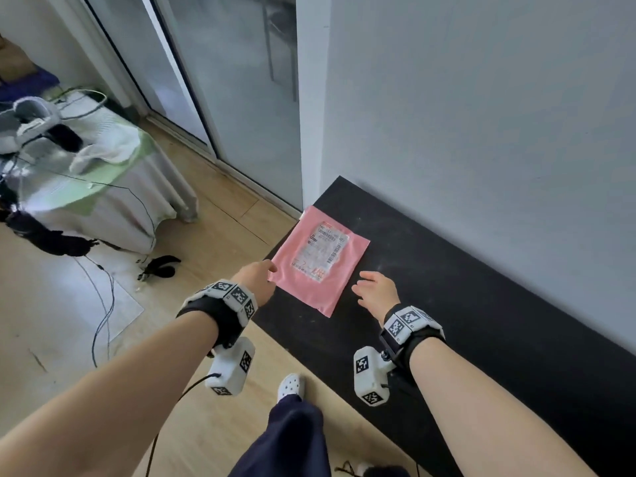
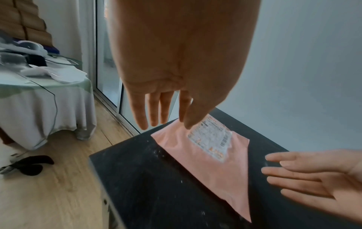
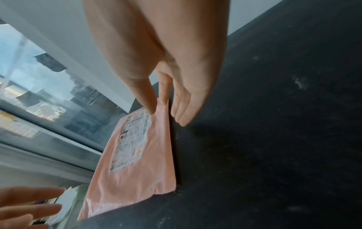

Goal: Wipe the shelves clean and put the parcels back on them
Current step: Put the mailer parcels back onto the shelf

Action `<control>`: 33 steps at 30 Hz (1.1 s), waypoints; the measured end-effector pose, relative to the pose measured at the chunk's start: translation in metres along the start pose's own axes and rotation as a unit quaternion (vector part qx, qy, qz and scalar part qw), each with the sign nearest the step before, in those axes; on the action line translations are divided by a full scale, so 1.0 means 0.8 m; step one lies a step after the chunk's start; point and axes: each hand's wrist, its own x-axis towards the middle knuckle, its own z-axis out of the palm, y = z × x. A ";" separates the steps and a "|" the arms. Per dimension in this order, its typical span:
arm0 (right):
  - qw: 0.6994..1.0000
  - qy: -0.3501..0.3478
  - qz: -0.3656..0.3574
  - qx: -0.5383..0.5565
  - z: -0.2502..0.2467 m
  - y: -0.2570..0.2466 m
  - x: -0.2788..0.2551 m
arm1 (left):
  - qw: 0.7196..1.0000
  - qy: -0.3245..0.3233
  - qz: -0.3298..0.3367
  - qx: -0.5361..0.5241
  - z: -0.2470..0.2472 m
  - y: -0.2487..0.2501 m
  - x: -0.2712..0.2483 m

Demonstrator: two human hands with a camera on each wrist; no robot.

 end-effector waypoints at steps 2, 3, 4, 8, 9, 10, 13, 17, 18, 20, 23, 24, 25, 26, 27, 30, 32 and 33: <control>0.999 0.031 0.016 0.014 0.010 -0.005 0.014 | 1.000 -0.018 0.008 -0.005 -0.011 -0.004 0.031; 0.999 0.045 0.023 0.019 0.014 -0.008 0.019 | 1.000 -0.024 0.013 -0.014 -0.015 -0.004 0.046; 0.998 0.057 0.030 0.024 0.017 -0.010 0.024 | 0.999 -0.029 0.017 -0.023 -0.018 -0.004 0.060; 0.991 0.079 0.074 0.084 0.028 -0.020 0.038 | 0.997 -0.055 0.017 -0.060 -0.025 -0.004 0.100; 0.987 0.079 0.085 0.109 0.030 -0.023 0.038 | 0.996 -0.060 0.014 -0.067 -0.025 -0.004 0.106; 0.984 0.078 0.095 0.130 0.032 -0.025 0.039 | 0.995 -0.061 0.013 -0.072 -0.025 -0.005 0.112; 0.978 0.075 0.103 0.163 0.039 -0.031 0.040 | 0.995 -0.064 0.026 -0.068 -0.027 -0.008 0.124; 0.989 0.071 0.083 0.102 0.048 -0.029 0.047 | 0.993 -0.087 0.041 -0.069 -0.032 -0.013 0.134; 0.990 0.073 0.079 0.094 0.050 -0.029 0.049 | 0.992 -0.092 0.042 -0.069 -0.032 -0.015 0.136; 0.990 0.074 0.076 0.094 0.050 -0.031 0.048 | 0.992 -0.102 0.045 -0.066 -0.033 -0.017 0.138; 0.991 0.079 0.063 0.084 0.045 -0.030 0.043 | 0.991 -0.107 0.055 -0.053 -0.035 -0.017 0.141; 0.991 0.080 0.057 0.087 0.041 -0.029 0.041 | 0.992 -0.105 0.059 -0.047 -0.036 -0.016 0.142; 0.991 0.081 0.052 0.094 0.037 -0.027 0.037 | 0.992 -0.102 0.062 -0.039 -0.037 -0.016 0.143; 0.990 0.083 0.050 0.104 0.032 -0.025 0.033 | 0.992 -0.101 0.066 -0.029 -0.038 -0.014 0.143; 0.989 0.085 0.046 0.114 0.027 -0.023 0.028 | 0.992 -0.100 0.071 -0.019 -0.038 -0.012 0.143; 0.984 0.097 0.037 0.145 0.009 -0.014 0.008 | 0.991 -0.096 0.091 0.011 -0.037 -0.002 0.138; 0.980 0.106 0.031 0.166 -0.006 -0.006 -0.010 | 0.989 -0.095 0.114 0.028 -0.036 0.011 0.131; 0.978 0.110 0.027 0.177 -0.014 -0.001 -0.021 | 0.987 -0.093 0.128 0.034 -0.034 0.018 0.125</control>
